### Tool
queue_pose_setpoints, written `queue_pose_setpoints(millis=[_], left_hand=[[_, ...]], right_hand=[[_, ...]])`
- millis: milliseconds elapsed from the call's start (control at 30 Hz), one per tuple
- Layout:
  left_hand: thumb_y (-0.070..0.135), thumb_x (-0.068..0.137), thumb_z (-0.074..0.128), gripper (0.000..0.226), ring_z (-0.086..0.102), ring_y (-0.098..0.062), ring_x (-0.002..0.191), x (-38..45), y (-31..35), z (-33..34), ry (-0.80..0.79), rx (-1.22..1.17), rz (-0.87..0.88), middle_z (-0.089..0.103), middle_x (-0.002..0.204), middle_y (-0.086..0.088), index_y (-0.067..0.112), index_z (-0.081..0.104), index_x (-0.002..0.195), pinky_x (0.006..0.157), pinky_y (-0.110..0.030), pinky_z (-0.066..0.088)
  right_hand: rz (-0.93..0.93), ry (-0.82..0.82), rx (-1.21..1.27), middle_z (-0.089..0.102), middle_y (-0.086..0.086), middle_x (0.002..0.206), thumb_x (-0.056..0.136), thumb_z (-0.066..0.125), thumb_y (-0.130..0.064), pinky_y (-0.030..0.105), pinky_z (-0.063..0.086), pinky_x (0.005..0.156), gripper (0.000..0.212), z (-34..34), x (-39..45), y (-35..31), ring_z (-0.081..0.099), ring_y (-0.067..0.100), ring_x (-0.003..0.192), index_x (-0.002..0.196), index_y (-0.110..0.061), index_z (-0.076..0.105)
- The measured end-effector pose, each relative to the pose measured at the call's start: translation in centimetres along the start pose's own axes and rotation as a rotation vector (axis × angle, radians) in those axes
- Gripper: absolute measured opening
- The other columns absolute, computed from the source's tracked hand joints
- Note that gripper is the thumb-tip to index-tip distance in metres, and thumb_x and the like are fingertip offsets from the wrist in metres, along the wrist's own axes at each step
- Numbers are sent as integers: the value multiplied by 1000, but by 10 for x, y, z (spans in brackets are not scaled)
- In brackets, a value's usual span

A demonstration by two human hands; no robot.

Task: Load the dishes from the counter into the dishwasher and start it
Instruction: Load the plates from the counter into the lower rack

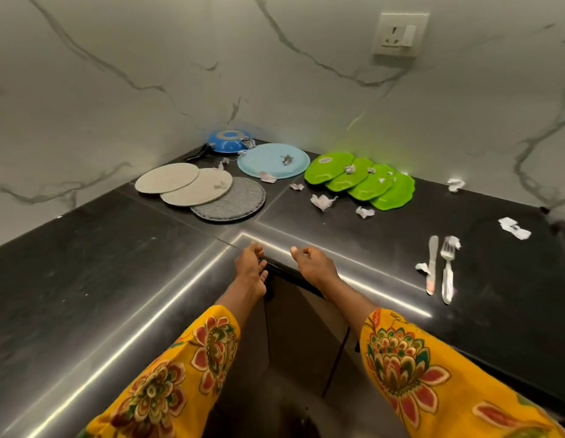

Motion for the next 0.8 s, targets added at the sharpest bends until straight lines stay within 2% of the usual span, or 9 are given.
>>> queue_pose_setpoints(millis=[100, 167, 200, 267, 333, 400, 467, 633, 800], left_hand=[[29, 96, 49, 34, 51, -16, 94, 30, 16, -1, 58, -34, 42, 52, 119, -1, 9, 55, 123, 81, -29, 40], [30, 96, 49, 23, 46, -10, 78, 51, 28, -1, 95, -46, 60, 52, 109, 2, 14, 56, 110, 68, -25, 38], [29, 96, 48, 15, 44, -8, 73, 61, 34, 0, 113, -60, 59, 52, 100, 3, 16, 55, 99, 64, -22, 36], [28, 97, 48, 16, 41, -5, 69, 81, 44, 0, 165, -90, 64, 47, 82, 6, 21, 50, 82, 60, -20, 32], [26, 96, 48, 21, 35, -5, 61, 100, 55, 0, 215, -100, 88, 38, 72, 7, 23, 45, 75, 55, -19, 30], [20, 92, 50, 24, 28, -9, 52, 118, 67, -4, 308, -110, 138, 31, 63, 3, 21, 41, 70, 49, -24, 24], [15, 87, 52, 28, 25, -15, 55, 133, 80, -13, 450, -86, 196, 30, 61, 0, 19, 37, 63, 51, -28, 21], [14, 81, 49, 24, 33, -20, 64, 163, 104, -35, 689, -57, 233, 42, 65, -3, 14, 41, 58, 59, -31, 29], [20, 77, 51, 13, 40, -21, 70, 195, 123, -49, 741, -1, 205, 50, 75, -6, 8, 57, 75, 62, -33, 33]], right_hand=[[-21, -44, -40, 58, 12, 125, 92, 42, -56, 33, 40, 91, 56, 11, 39, -10, 51, 28, 118, 126, -14, 55], [-32, -59, -86, 60, 8, 102, 92, 42, -55, 32, 36, 82, 37, 19, 70, -18, 52, 25, 103, 96, -23, 59], [-49, -66, -103, 52, 5, 92, 93, 41, -55, 30, 32, 78, 30, 23, 85, -23, 46, 21, 95, 77, -30, 48], [-59, -84, -131, 44, 5, 94, 93, 41, -54, 28, 26, 77, 35, 30, 110, -34, 39, 18, 91, 69, -32, 30], [-79, -116, -128, 50, 10, 104, 94, 42, -51, 27, 29, 79, 24, 35, 132, -46, 46, 21, 98, 86, -29, 43], [-99, -166, -146, 53, 13, 126, 96, 42, -47, 30, 35, 94, 41, 40, 151, -58, 47, 23, 119, 119, -15, 52], [-124, -181, -144, 45, 13, 143, 97, 43, -44, 32, 31, 105, 56, 42, 170, -72, 40, 27, 132, 139, -7, 42], [-206, -188, -103, 54, 13, 132, 95, 50, -37, 34, 36, 100, 44, 54, 214, -94, 48, 30, 123, 126, -7, 53], [-218, -190, -91, 38, 17, 146, 92, 54, -40, 38, 26, 112, 63, 69, 249, -108, 33, 30, 136, 140, -4, 36]])
Point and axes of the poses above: each hand's wrist, its own x-axis towards the middle knuckle, its own z-axis out of the palm, y = z × x, the point moved 5 cm from there along x, towards the middle knuckle
